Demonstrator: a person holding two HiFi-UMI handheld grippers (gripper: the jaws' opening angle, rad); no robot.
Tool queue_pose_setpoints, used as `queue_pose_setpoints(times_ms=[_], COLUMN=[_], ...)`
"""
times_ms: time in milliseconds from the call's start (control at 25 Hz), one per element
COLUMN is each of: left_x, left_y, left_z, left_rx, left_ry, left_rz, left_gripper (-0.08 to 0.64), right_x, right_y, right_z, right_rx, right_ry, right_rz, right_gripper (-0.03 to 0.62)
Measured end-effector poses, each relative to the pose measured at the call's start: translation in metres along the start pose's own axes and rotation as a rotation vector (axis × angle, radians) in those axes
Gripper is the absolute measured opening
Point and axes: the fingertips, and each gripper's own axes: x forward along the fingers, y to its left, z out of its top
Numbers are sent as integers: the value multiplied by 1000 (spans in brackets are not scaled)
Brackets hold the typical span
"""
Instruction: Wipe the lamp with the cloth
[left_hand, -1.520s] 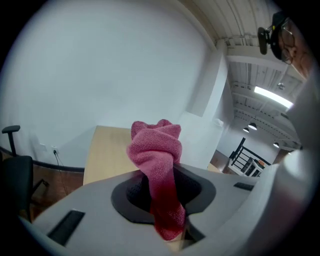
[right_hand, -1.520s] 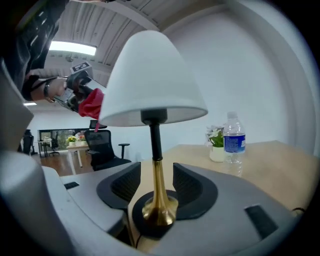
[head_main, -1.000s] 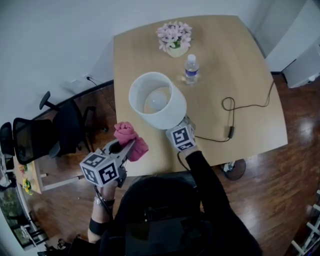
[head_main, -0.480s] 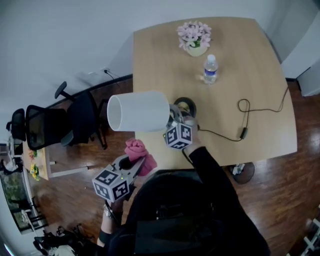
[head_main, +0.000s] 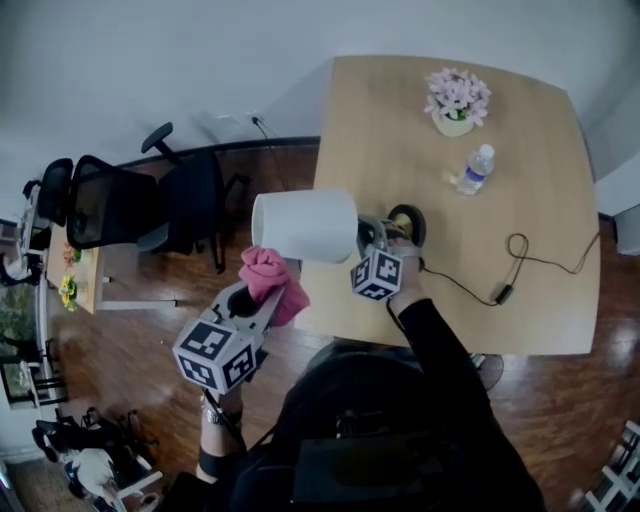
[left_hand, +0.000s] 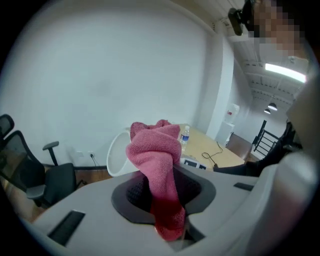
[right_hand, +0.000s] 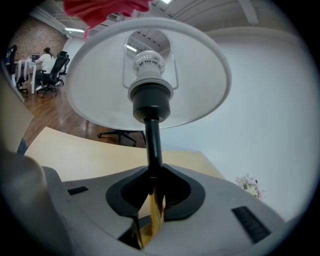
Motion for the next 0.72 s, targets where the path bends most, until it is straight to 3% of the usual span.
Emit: queue_pose_setpoints(times_ms=[80, 200, 480, 720], left_x=[-3, 11, 54, 97], left_y=[17, 52, 103, 94], left_z=[28, 54, 54, 21], left_rx=[63, 178, 387, 395], left_ry=[-9, 69, 426, 624], left_rz=[51, 123, 165, 54], left_gripper=[100, 100, 100, 100], right_x=[1, 0, 3, 3], right_y=[3, 5, 12, 20], right_z=[5, 19, 21, 10], right_rx=[-18, -40, -60, -65], right_ry=[16, 4, 28, 40], right_rz=[16, 38, 51, 71], right_gripper=[63, 63, 63, 63])
